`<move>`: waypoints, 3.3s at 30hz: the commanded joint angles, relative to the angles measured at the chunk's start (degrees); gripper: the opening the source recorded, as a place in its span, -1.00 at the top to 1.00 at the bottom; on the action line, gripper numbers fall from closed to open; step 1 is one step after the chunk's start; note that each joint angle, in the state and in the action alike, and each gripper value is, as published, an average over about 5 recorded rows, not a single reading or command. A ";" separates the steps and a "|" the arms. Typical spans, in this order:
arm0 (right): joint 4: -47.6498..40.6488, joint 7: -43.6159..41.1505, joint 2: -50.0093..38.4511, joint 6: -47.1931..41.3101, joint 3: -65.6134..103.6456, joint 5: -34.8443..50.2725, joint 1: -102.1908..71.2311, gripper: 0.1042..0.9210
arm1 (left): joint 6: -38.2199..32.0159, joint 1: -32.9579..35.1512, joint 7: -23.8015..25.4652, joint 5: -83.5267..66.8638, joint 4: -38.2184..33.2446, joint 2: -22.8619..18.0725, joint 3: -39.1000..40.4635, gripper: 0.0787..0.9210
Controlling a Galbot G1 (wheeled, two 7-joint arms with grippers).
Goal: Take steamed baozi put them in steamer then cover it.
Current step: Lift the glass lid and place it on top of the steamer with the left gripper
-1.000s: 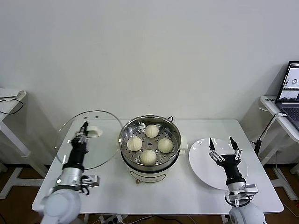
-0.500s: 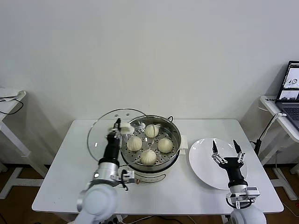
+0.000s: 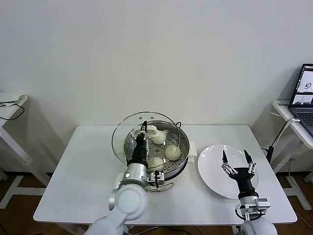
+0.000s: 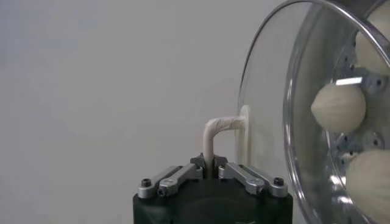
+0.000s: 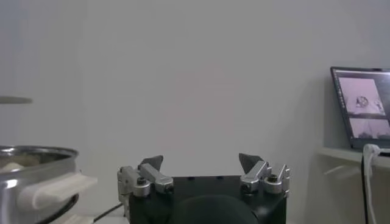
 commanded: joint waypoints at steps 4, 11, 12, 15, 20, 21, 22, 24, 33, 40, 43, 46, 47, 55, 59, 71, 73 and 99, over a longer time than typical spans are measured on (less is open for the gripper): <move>-0.27 0.08 0.30 0.15 0.22 -0.78 -0.35 -0.76 | 1.50 -4.02 -0.03 1.91 7.75 -5.59 3.69 0.75; -0.28 0.06 0.26 0.25 0.18 -0.98 -0.50 -0.76 | 1.43 -3.52 -1.31 1.46 9.50 -6.87 3.17 0.75; -0.29 0.05 0.26 0.28 0.16 -1.00 -0.51 -0.76 | 1.48 -3.42 -1.54 1.28 9.74 -7.02 3.04 0.75; -0.36 0.01 0.26 0.42 0.09 -1.10 -0.55 -0.76 | 1.70 -3.05 -2.07 0.87 10.29 -7.45 2.64 0.75; -0.62 -0.05 0.35 0.54 -0.07 -1.23 -0.43 -0.76 | 1.79 -2.61 -2.66 0.80 10.98 -8.12 2.41 0.75; -0.64 -0.06 0.36 0.53 -0.11 -1.24 -0.41 -0.76 | 1.79 -2.57 -2.73 0.79 11.08 -8.18 2.34 0.75; -0.66 -0.07 0.35 0.54 -0.14 -1.26 -0.40 -0.76 | 1.78 -2.52 -2.82 0.78 11.18 -8.21 2.27 0.75; -0.71 -0.09 0.30 0.54 -0.19 -1.28 -0.37 -0.76 | 1.75 -2.41 -2.96 0.79 11.28 -8.22 2.14 0.75; -0.95 -0.15 0.33 0.48 -0.64 -1.46 0.06 -0.76 | 1.59 -1.63 -3.36 0.68 12.16 -8.45 1.50 0.75; -1.77 -0.24 0.20 0.48 -0.78 -1.47 0.50 -0.76 | 1.49 -1.25 -3.73 0.61 12.45 -8.67 1.47 0.75; -1.79 -0.31 0.15 0.45 -0.84 -1.50 0.56 -0.76 | 1.49 -1.27 -3.74 0.63 12.21 -8.67 1.50 0.75; -1.86 -0.38 0.04 0.42 -0.89 -1.55 0.61 -0.76 | 1.52 -1.12 -3.73 0.68 11.81 -8.68 1.66 0.75; -1.89 -0.39 0.02 0.42 -0.91 -1.58 0.65 -0.76 | 1.52 -1.03 -3.74 0.74 11.74 -8.71 1.74 0.75; -1.82 -0.49 0.03 0.42 -0.99 -1.70 0.73 -0.76 | 0.99 -0.91 -3.81 1.72 12.14 -8.96 1.63 0.75; -1.82 -0.56 -0.01 0.47 -0.96 -1.68 0.65 -0.76 | 0.38 -0.83 -3.87 2.45 12.71 -8.95 1.40 0.75; -1.81 -0.66 -0.33 0.46 -0.96 -1.66 0.66 -0.76 | -0.77 0.08 -4.10 2.96 11.47 -8.77 0.90 0.72; -1.88 -0.68 -0.44 0.48 -0.94 -1.63 0.69 -0.76 | -0.68 0.62 -4.23 2.89 10.31 -8.47 1.06 0.62; 0.42 -1.26 -2.06 -1.44 -1.02 -0.71 0.70 -0.76 | -7.96 20.77 -20.60 -22.15 -19.34 0.52 -12.25 -0.76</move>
